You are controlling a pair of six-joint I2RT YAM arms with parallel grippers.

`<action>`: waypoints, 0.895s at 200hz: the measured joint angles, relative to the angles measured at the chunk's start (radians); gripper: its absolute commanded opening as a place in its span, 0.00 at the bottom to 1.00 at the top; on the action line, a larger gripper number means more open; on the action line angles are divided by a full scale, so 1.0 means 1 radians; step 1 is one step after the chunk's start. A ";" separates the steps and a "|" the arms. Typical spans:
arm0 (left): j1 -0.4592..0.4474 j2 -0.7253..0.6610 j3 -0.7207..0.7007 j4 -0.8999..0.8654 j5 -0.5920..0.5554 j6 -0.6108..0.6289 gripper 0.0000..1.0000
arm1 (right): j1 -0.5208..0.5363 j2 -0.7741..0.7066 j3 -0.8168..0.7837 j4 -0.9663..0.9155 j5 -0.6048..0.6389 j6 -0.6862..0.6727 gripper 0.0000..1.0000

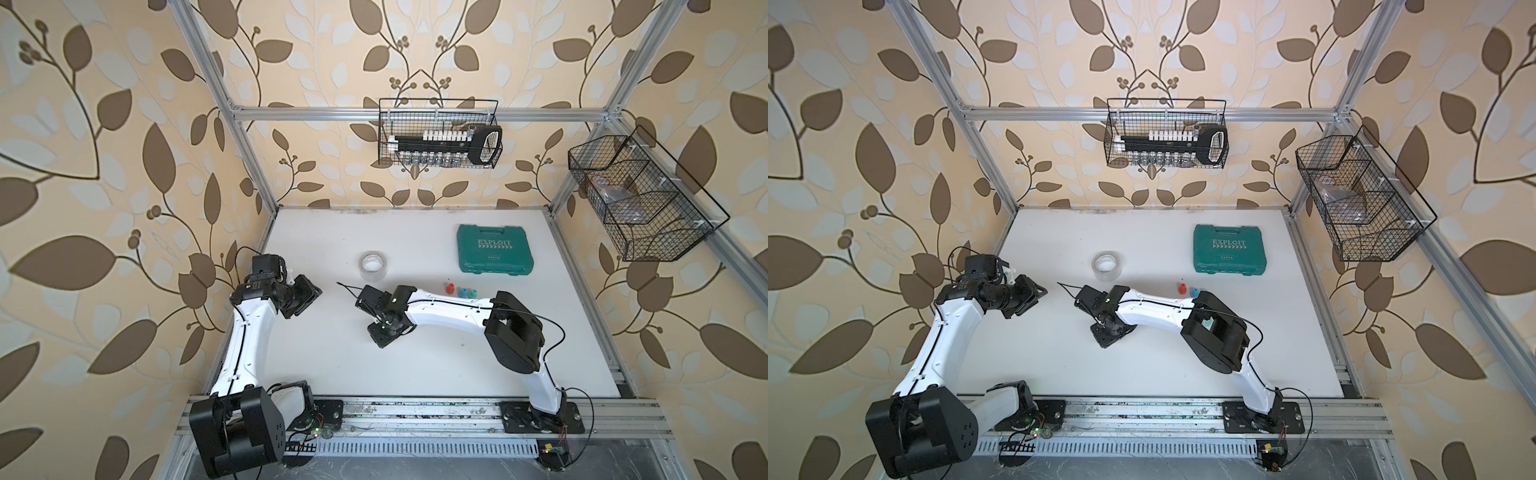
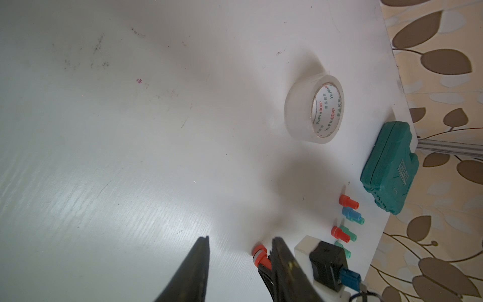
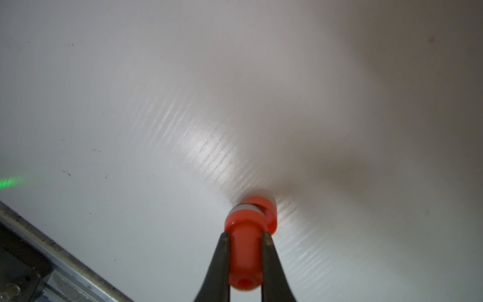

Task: Close the stamp cap
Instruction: Close the cover of the stamp.

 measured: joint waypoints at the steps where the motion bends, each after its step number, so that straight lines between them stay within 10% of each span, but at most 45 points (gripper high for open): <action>1: 0.000 0.000 0.000 0.000 0.000 0.000 0.42 | 0.000 0.000 0.000 0.000 0.000 0.000 0.00; 179: 0.000 0.000 0.000 0.000 0.000 0.000 0.42 | -0.012 -0.025 -0.001 0.004 0.003 -0.003 0.00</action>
